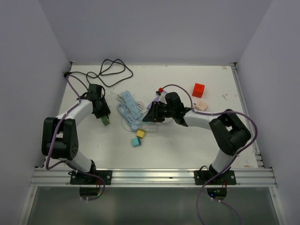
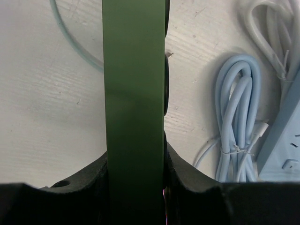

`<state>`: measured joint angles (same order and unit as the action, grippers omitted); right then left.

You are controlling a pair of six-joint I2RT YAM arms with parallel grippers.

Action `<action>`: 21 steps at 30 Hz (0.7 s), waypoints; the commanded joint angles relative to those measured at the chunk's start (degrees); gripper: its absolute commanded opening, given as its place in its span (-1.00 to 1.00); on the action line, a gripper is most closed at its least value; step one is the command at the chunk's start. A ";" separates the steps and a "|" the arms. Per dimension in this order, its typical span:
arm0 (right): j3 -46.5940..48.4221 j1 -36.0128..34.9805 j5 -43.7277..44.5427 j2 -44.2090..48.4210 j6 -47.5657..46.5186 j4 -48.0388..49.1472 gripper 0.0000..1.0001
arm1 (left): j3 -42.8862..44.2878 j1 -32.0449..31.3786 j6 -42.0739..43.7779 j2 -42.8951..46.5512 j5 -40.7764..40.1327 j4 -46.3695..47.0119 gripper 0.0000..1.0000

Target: Pull the plug off the socket

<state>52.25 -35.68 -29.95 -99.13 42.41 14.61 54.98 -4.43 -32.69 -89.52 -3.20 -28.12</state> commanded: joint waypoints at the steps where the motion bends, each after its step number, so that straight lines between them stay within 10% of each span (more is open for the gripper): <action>1: 0.66 -0.35 -1.86 -1.06 -0.14 4.46 -0.62 | 4.25 0.65 2.36 -1.71 0.74 5.01 -0.49; 11: 2.68 -0.62 -2.04 -2.91 0.30 4.64 -0.59 | 2.68 0.65 3.16 -1.01 4.68 5.62 0.39; 21: 4.17 -1.84 0.42 -1.24 -1.63 0.87 -0.47 | 3.64 0.73 4.82 4.78 -0.48 0.79 0.43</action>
<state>53.32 -36.51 -30.76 -102.06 42.52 15.79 56.45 -4.16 -30.13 -90.11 -1.13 -26.17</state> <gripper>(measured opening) 0.361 0.711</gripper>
